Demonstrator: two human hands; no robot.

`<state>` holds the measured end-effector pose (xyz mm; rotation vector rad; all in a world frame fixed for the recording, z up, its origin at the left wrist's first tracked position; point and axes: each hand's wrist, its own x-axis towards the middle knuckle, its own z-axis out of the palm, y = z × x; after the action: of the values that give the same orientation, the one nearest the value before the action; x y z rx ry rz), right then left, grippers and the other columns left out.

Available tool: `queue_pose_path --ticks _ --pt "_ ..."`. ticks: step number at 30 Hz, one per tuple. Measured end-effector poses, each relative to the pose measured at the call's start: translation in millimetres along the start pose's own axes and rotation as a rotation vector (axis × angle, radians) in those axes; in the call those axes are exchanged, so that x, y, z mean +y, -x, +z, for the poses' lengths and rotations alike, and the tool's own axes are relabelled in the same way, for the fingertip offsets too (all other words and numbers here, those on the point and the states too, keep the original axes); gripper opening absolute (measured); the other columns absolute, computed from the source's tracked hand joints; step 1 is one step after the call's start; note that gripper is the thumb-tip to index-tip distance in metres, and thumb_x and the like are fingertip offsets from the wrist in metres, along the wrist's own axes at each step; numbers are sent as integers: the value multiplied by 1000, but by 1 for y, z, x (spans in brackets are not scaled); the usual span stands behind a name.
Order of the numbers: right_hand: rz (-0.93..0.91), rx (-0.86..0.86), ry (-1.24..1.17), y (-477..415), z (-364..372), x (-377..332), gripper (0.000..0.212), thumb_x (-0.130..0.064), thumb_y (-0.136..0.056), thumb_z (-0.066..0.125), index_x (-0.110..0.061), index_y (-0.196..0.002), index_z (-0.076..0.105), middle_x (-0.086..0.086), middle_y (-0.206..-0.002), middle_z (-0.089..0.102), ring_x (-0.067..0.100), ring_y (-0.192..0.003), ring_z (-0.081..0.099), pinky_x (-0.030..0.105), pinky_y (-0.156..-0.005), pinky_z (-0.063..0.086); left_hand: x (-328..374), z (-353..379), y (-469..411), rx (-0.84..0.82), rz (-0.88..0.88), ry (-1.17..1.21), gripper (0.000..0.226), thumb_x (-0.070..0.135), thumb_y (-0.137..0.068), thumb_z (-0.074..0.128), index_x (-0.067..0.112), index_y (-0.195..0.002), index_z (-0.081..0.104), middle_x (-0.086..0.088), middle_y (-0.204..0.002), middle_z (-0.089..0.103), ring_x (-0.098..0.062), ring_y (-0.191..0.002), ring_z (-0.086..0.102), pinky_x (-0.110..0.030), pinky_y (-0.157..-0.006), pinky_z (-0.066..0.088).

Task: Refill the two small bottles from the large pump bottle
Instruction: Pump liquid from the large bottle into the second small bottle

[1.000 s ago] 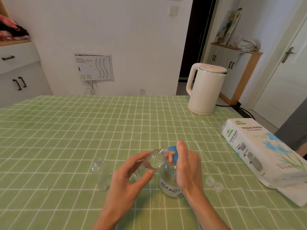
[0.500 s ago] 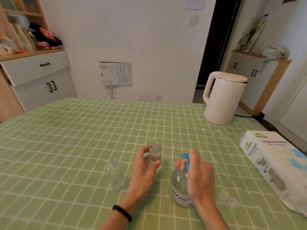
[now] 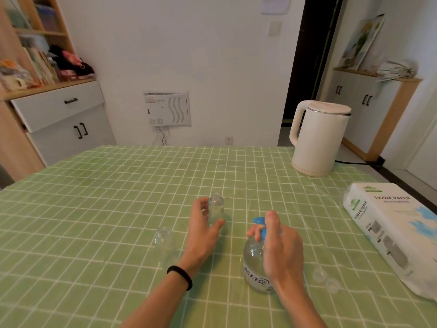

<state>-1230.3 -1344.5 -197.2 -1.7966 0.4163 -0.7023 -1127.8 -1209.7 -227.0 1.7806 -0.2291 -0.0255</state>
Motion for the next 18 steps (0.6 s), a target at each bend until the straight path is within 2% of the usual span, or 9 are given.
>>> queue_pose_path --ticks 3,5,7,9,11,13,14,16,18 --pt "4 0 -3 0 -1 0 70 -76 -86 23 -29 -54 63 -18 -73 79 -1 -71 72 30 -66 46 11 0 17 -20 -32 -115 82 8 -93 76 14 -158 27 -1 -156 37 -11 -142 40 -36 -125 32" --pt "8 2 2 0 -1 0 71 -77 -87 22 -28 -54 63 -19 -74 79 -1 -71 72 30 -67 46 21 -2 40 -58 -36 -137 87 15 -97 73 14 -162 15 8 -153 25 4 -132 34 -24 -122 21" --pt "7 5 11 1 -1 0 72 -76 -87 21 -27 -54 62 -20 -75 79 -1 -73 71 31 -68 47 27 -4 70 -110 -15 -103 81 20 -100 69 23 -160 15 20 -146 22 15 -126 35 -15 -118 18" --pt "10 -2 7 0 -1 1 71 -75 -88 22 -26 -53 61 -17 -75 79 -2 -75 71 32 -70 47 32 -10 99 -160 30 -87 65 18 -100 69 32 -148 28 27 -146 31 28 -124 36 -1 -112 22" --pt "22 -11 -1 -1 -2 1 69 -73 -87 24 -26 -51 59 -14 -75 80 -2 -76 71 34 -73 48 31 -22 122 -197 70 -56 52 5 -94 74 28 -134 51 19 -140 56 21 -126 50 -5 -106 39" --pt "35 -14 -6 -1 -1 0 68 -72 -86 25 -25 -51 58 -12 -76 80 0 -75 71 35 -75 48 25 -40 136 -140 123 -47 41 1 -84 73 21 -118 67 8 -112 77 -3 -113 71 -18 -89 57" --pt "42 -14 -15 -1 -1 0 67 -72 -86 26 -24 -51 57 -12 -76 80 0 -75 71 35 -74 47 21 -50 139 -66 176 -67 35 1 -80 71 18 -110 70 7 -102 78 -10 -101 75 -21 -76 59" --pt "43 -14 -25 -1 -1 -1 67 -72 -86 27 -23 -51 57 -12 -75 80 -1 -75 71 34 -73 47 14 -72 139 113 289 -113 29 -1 -76 69 14 -101 71 9 -92 74 -11 -81 73 -25 -58 54" --pt "34 -17 -21 0 -1 -2 67 -72 -87 27 -25 -50 57 -12 -75 80 0 -74 71 34 -72 47 5 -89 134 257 319 -153 31 2 -77 74 20 -102 65 15 -95 69 -6 -78 65 -19 -57 48"
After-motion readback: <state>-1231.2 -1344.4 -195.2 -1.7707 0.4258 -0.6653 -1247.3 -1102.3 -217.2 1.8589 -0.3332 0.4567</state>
